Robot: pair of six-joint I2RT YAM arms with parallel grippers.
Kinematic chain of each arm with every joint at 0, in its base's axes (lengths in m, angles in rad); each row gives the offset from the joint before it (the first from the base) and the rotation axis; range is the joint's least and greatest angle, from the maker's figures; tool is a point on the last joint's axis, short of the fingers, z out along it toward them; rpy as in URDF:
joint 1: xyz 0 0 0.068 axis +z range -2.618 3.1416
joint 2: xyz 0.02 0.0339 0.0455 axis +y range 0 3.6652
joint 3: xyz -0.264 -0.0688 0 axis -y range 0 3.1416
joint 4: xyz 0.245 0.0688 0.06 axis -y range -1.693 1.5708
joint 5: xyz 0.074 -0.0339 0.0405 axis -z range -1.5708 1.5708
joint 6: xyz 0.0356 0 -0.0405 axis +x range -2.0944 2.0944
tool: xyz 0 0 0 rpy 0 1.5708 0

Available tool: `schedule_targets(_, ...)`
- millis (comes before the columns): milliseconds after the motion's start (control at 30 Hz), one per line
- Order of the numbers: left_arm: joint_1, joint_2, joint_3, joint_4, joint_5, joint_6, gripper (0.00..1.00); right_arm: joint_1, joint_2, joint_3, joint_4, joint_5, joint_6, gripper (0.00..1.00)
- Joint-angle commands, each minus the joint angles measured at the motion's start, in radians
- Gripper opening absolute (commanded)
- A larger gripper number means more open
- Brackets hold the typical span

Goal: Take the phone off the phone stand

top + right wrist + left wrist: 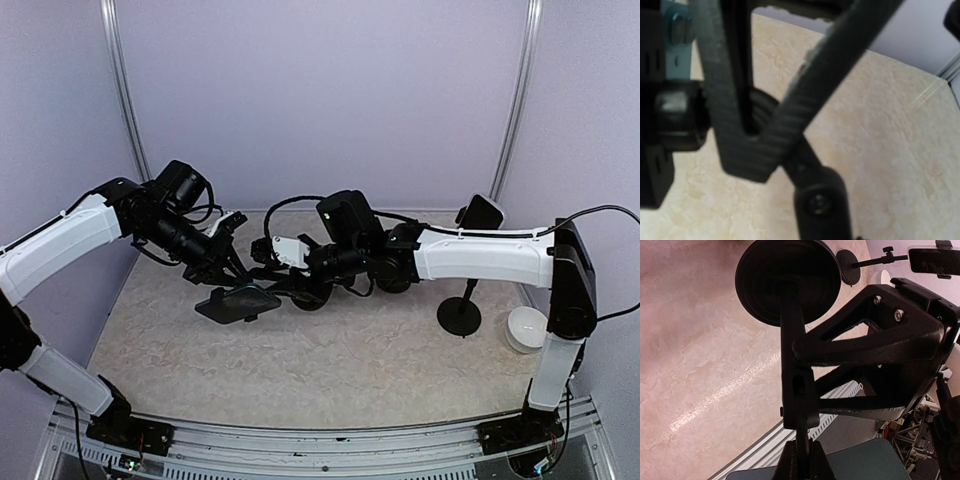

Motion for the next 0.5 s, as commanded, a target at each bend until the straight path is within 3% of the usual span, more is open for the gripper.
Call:
schedule_targets(0,-0.014,-0.01,0.055,0.066,0.055,0.031,0.0,0.013,0.019,-0.005,0.004,0.004,0.001,0.4)
schedule_targets(133,-0.022,-0.01,0.056,0.06,0.045,0.036,0.0,0.013,0.035,0.002,0.019,0.02,0.02,0.3)
schedule_targets(367,-0.051,0.001,0.07,0.038,0.018,0.049,0.0,0.013,0.059,0.018,0.008,0.056,0.006,0.33)
schedule_targets(467,-0.057,0.007,0.078,0.035,0.013,0.051,0.0,0.013,0.066,0.025,0.008,0.078,0.003,0.3)
